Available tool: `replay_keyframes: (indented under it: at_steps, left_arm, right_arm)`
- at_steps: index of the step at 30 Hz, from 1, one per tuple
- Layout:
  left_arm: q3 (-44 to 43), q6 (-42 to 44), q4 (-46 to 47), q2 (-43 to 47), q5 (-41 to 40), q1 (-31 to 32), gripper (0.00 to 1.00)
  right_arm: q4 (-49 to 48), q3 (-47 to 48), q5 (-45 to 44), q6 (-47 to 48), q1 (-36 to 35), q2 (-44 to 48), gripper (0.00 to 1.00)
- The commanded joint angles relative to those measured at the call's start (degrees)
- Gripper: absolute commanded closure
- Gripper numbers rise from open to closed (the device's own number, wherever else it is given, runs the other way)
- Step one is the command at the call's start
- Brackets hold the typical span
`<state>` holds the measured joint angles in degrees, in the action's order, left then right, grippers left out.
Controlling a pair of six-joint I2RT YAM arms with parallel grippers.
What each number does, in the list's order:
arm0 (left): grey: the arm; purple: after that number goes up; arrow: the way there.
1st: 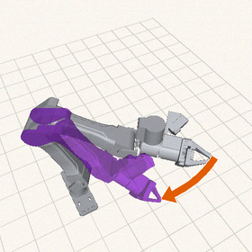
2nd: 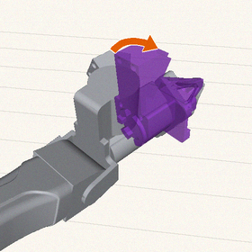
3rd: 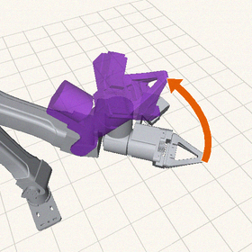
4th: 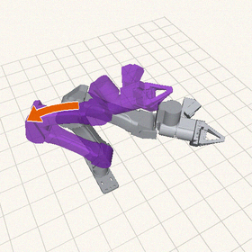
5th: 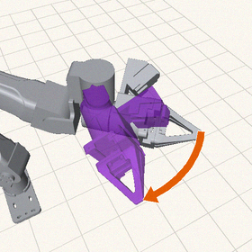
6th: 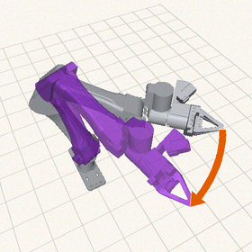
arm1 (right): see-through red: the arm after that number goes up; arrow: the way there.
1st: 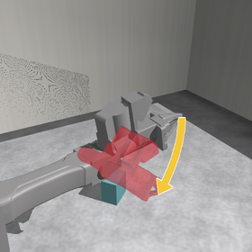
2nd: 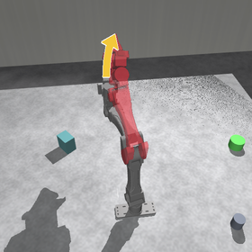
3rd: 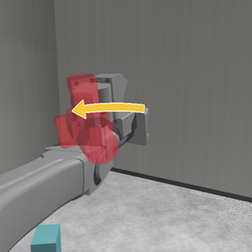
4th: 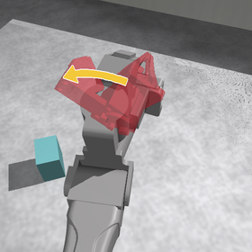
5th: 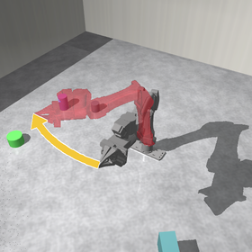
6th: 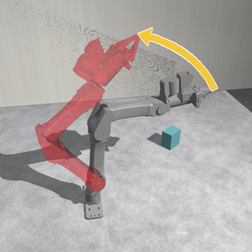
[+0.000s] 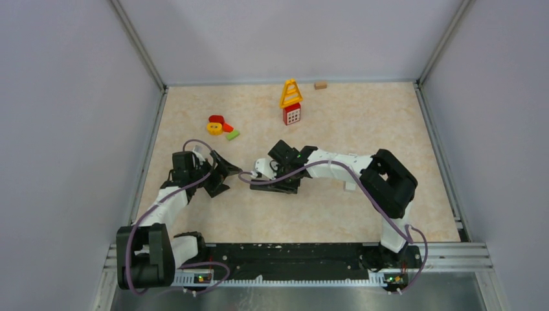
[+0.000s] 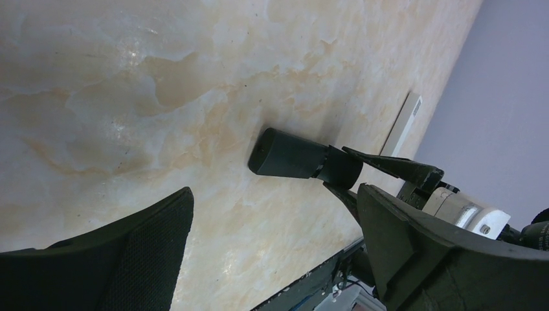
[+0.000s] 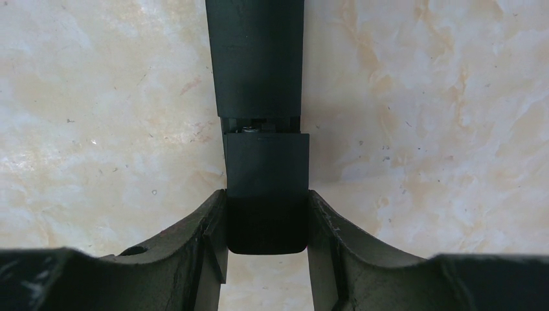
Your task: Load the batteries into the remote control
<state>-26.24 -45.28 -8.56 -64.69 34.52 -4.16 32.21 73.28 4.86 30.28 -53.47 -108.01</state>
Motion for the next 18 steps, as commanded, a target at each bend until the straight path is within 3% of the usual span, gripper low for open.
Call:
replay_keyframes:
  at_steps: [1, 18]
  left_arm:
    - [-1.45, 0.71, 2.56, -0.34, 1.24, -0.41, 0.01]
    - [-1.38, 0.89, 2.49, -0.26, 1.6, -0.41, 0.01]
  right_arm:
    - [1.5, 0.44, 4.22, 1.27, -1.2, 1.18, 0.72]
    - [-3.05, -1.99, 3.55, 1.43, -1.13, 5.28, 0.73]
